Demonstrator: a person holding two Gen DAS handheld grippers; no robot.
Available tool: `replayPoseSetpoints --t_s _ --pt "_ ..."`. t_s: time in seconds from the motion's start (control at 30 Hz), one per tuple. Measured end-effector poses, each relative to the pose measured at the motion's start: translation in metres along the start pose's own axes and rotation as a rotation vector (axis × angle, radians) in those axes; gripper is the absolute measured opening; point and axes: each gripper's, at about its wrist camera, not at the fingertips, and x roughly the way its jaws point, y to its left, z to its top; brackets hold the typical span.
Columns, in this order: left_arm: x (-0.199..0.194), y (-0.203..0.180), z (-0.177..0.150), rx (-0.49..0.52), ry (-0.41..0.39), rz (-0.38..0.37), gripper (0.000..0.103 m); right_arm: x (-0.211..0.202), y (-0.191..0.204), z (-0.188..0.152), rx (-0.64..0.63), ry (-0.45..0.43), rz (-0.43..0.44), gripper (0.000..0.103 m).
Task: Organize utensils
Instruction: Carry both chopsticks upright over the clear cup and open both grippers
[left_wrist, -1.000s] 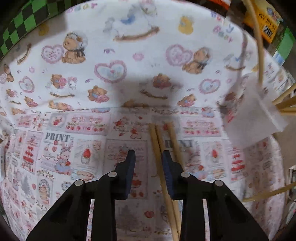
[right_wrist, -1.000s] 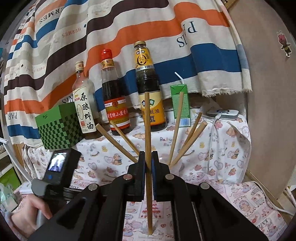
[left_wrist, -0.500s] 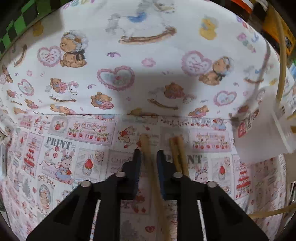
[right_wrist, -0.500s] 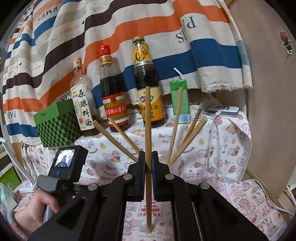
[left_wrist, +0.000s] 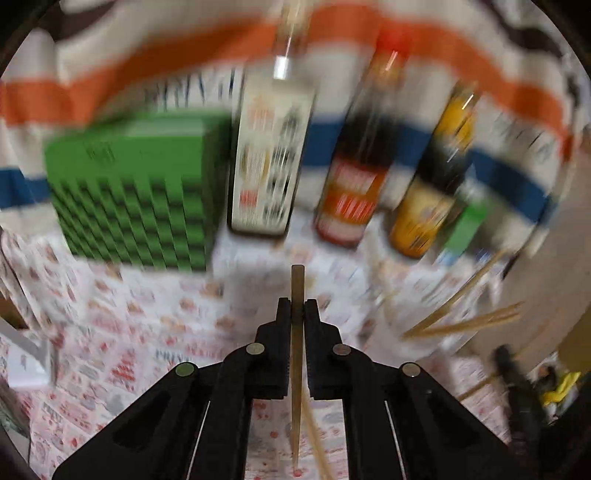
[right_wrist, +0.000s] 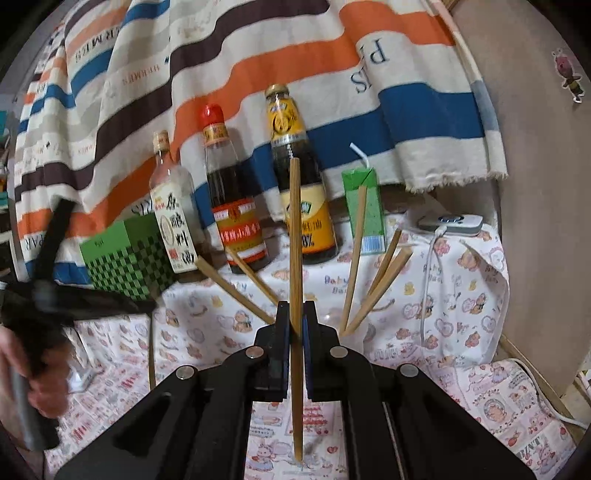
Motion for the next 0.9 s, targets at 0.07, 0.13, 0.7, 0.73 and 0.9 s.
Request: replayPoseSetpoints --t_s 0.07,0.13,0.7,0.73,0.9 --pt "-0.019 -0.014 0.005 0.008 -0.079 -0.012 0.006 -0.002 -0.004 0.002 0.016 -0.009 -0.002 0.007" --pt "-0.039 -0.021 0.005 0.012 -0.151 -0.031 0.006 -0.002 -0.009 0.004 0.033 -0.016 -0.013 0.007" --pt "-0.059 -0.109 0.016 0.118 -0.342 -0.254 0.006 -0.001 -0.007 0.103 0.014 -0.166 -0.027 0.007" --pt "-0.056 -0.113 0.02 0.117 -0.349 -0.263 0.006 0.005 -0.007 0.108 0.023 -0.168 -0.026 0.007" --pt "-0.03 -0.122 0.028 0.105 -0.362 -0.214 0.006 0.042 -0.01 0.115 -0.004 -0.147 -0.091 0.007"
